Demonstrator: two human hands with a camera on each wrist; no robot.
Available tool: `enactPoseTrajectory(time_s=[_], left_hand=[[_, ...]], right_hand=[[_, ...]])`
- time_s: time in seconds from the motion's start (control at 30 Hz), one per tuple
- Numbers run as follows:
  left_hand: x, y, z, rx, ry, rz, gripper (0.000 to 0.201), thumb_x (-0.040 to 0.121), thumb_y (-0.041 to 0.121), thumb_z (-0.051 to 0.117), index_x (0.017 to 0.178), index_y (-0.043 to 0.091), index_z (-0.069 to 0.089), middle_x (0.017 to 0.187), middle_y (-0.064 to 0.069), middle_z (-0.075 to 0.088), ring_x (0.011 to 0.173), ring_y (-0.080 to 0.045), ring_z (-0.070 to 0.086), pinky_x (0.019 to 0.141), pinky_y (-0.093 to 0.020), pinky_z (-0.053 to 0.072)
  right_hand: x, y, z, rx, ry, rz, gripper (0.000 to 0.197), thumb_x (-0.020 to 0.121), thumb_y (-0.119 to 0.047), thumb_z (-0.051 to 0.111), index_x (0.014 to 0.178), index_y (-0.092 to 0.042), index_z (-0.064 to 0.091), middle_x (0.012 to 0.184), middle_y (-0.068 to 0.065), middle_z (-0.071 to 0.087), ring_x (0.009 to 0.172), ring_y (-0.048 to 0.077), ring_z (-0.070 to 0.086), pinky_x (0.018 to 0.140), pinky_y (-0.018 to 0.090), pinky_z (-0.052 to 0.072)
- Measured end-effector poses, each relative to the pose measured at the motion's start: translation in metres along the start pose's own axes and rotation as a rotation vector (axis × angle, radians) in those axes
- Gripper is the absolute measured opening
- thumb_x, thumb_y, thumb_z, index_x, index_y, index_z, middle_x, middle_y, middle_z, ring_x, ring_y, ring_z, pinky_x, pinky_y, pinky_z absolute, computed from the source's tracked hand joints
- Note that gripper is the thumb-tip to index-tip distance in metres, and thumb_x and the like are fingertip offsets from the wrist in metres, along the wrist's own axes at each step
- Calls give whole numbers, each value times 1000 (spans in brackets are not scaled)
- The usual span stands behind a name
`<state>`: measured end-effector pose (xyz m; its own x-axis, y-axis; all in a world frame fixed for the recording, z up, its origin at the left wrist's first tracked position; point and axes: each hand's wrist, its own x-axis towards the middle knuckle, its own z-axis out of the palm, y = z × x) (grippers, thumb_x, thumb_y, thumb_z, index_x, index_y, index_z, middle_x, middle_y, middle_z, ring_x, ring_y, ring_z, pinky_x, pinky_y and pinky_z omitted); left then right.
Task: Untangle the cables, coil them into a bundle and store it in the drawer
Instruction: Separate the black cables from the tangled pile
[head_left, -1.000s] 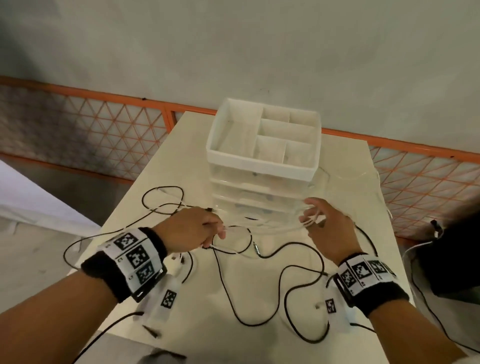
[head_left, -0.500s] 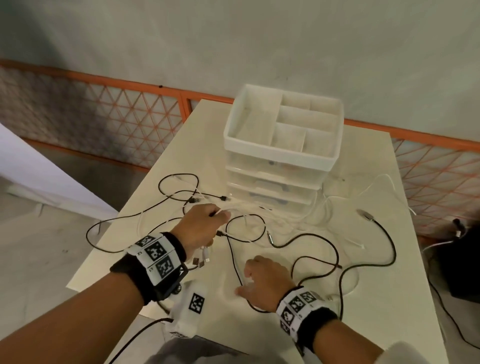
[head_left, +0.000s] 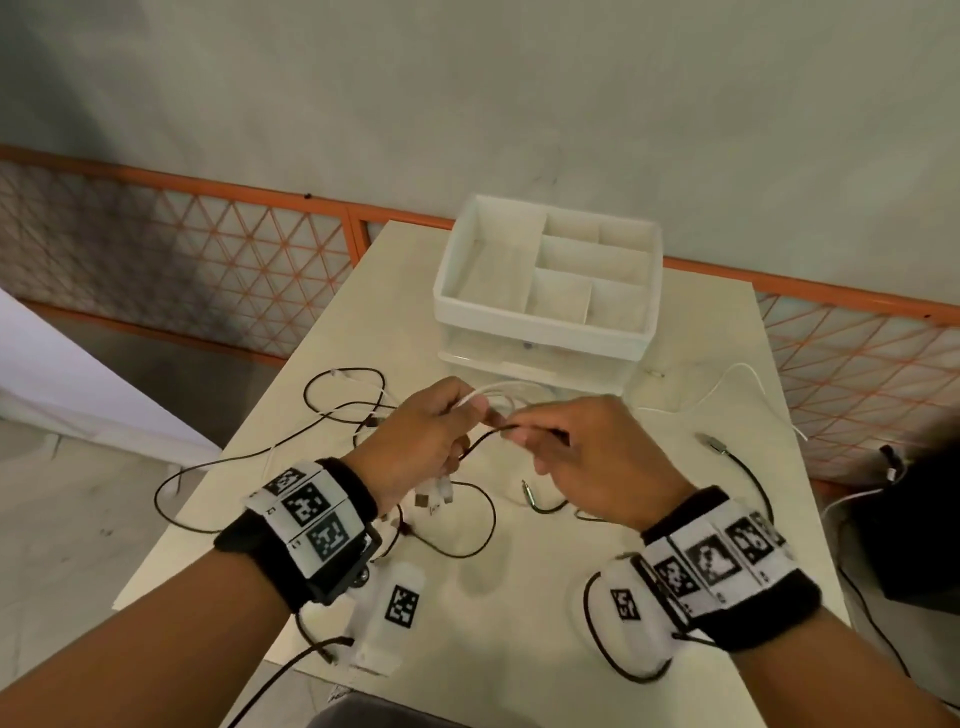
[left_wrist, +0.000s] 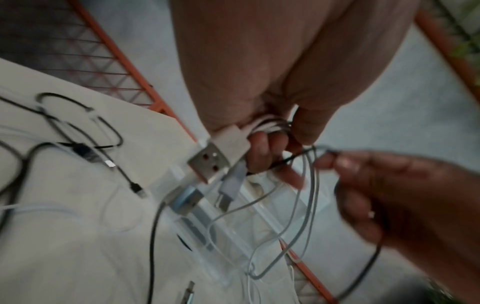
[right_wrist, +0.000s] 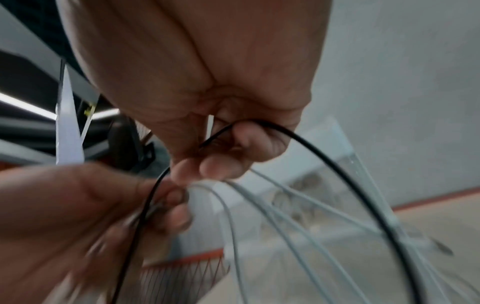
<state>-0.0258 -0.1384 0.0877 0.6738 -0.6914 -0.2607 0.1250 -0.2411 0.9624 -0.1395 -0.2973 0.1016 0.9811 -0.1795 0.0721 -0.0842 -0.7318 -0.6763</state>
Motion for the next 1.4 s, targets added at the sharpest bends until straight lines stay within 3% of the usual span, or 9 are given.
enactPoseTrajectory(time_s=[0.2, 0.4, 0.63, 0.73, 0.9, 1.0, 1.17, 1.3, 1.4], left_hand=[[14, 2, 13, 7, -45, -48, 30, 102, 32, 48, 77, 16, 48, 60, 0, 48, 50, -10, 31, 46, -22, 27], [19, -13, -3, 10, 11, -134, 31, 102, 29, 48, 77, 13, 48, 64, -1, 47, 48, -10, 29, 45, -23, 24], [24, -16, -22, 110, -20, -140, 30, 103, 28, 48, 80, 9, 50, 62, -1, 53, 48, -12, 30, 42, -22, 27], [30, -15, -23, 159, -25, -131, 30, 103, 28, 47, 80, 10, 52, 61, -1, 50, 52, -11, 32, 48, -23, 27], [37, -11, -20, 169, -20, -83, 31, 104, 26, 45, 80, 9, 55, 57, 4, 45, 65, -17, 41, 65, -32, 35], [40, -14, -18, 78, -15, -121, 30, 104, 24, 45, 81, 7, 55, 55, 3, 46, 65, -20, 54, 72, -37, 42], [39, -12, -15, -121, -18, -194, 27, 104, 22, 45, 84, 6, 51, 61, -1, 38, 50, -16, 38, 52, -30, 37], [38, -1, -10, -157, -16, -185, 26, 104, 25, 46, 85, 9, 52, 62, 1, 37, 49, -11, 26, 46, -25, 27], [40, 7, -7, -169, 6, -154, 23, 104, 24, 46, 89, 6, 53, 61, 2, 36, 50, -11, 25, 43, -23, 26]], right_hand=[[19, 0, -78, 38, 518, 48, 14, 94, -26, 66, 90, -21, 79, 63, -10, 68, 65, 13, 64, 62, 17, 47], [23, 38, -105, 55, 825, 177, 15, 94, -32, 65, 85, -25, 74, 68, 1, 66, 64, 17, 57, 62, 26, 42], [31, 76, -119, -136, 730, 541, 30, 93, -51, 60, 99, -27, 77, 85, 4, 70, 92, 29, 65, 78, 30, 42], [37, 81, -125, -131, 787, 530, 29, 95, -47, 58, 98, -24, 76, 69, -3, 62, 89, 32, 65, 76, 32, 45], [45, 83, -130, -63, 924, 359, 22, 96, -37, 55, 99, -29, 74, 83, -2, 72, 78, 25, 67, 70, 31, 50], [41, 90, -126, -25, 957, 288, 19, 95, -36, 50, 95, -33, 69, 72, 0, 70, 65, 26, 69, 68, 36, 55], [23, 106, -110, 120, 927, 315, 14, 99, -33, 57, 107, -35, 69, 78, -8, 72, 59, -7, 65, 60, 7, 44], [9, 127, -93, 78, 669, 427, 37, 94, -13, 59, 122, -35, 67, 124, -13, 70, 53, -1, 63, 63, 23, 51], [4, 131, -81, 123, 535, 532, 47, 87, -11, 61, 125, -38, 66, 86, -2, 80, 43, -1, 55, 67, 30, 52]])
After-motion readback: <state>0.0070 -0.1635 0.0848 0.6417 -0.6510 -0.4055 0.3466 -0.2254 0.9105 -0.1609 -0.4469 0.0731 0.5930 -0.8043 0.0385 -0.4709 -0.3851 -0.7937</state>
